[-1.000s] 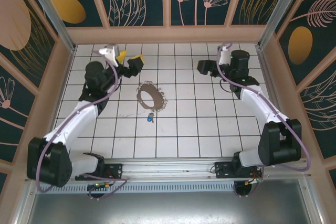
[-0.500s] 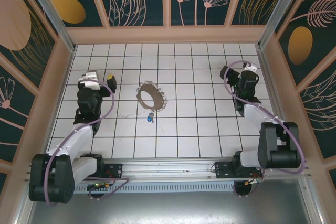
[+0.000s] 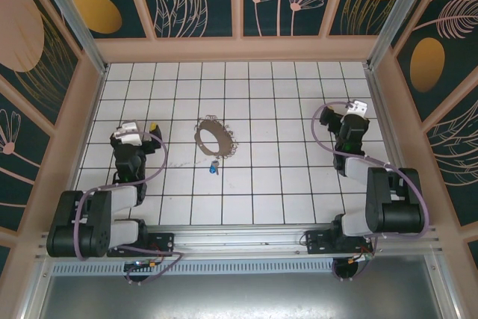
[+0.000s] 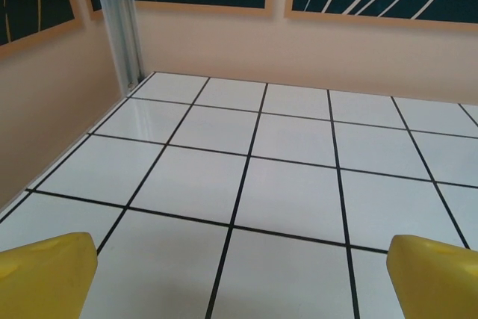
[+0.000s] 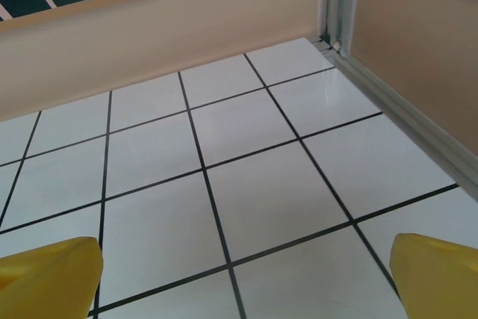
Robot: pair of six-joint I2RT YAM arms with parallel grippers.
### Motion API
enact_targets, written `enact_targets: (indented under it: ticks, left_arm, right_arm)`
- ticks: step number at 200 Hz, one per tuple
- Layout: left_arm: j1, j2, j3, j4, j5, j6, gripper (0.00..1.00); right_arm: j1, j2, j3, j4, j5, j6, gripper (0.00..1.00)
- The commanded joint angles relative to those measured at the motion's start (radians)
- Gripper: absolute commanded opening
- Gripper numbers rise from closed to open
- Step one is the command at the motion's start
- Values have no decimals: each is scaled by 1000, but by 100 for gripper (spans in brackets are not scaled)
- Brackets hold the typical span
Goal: Put the keys on the keyring
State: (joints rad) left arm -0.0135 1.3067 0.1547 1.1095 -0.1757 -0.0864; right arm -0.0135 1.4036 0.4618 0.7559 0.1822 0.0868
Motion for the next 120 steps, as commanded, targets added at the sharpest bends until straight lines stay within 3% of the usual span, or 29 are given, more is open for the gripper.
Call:
enact_targets:
  ticks: [1, 14, 47, 72, 95, 120]
  left_arm:
    - [7, 42, -23, 194, -25, -25, 99]
    - [7, 62, -21, 212, -30, -27, 99]
    - [7, 130, -13, 262, -24, -22, 99]
    - [7, 215, -16, 353, -18, -17, 99]
    - [7, 213, 43, 240, 4, -10, 99]
    - [8, 215, 83, 160, 27, 2, 99]
  right_arm:
    - [-5, -8, -7, 69, -25, -43, 99]
    - [-2, -25, -40, 54, -6, -24, 99]
    - [1, -19, -201, 301, 10, -45, 99]
    - [0, 28, -270, 474, -83, -53, 99]
    - [8, 142, -344, 727, -140, -88, 99]
    - [-8, 132, -253, 541, -254, -112, 99]
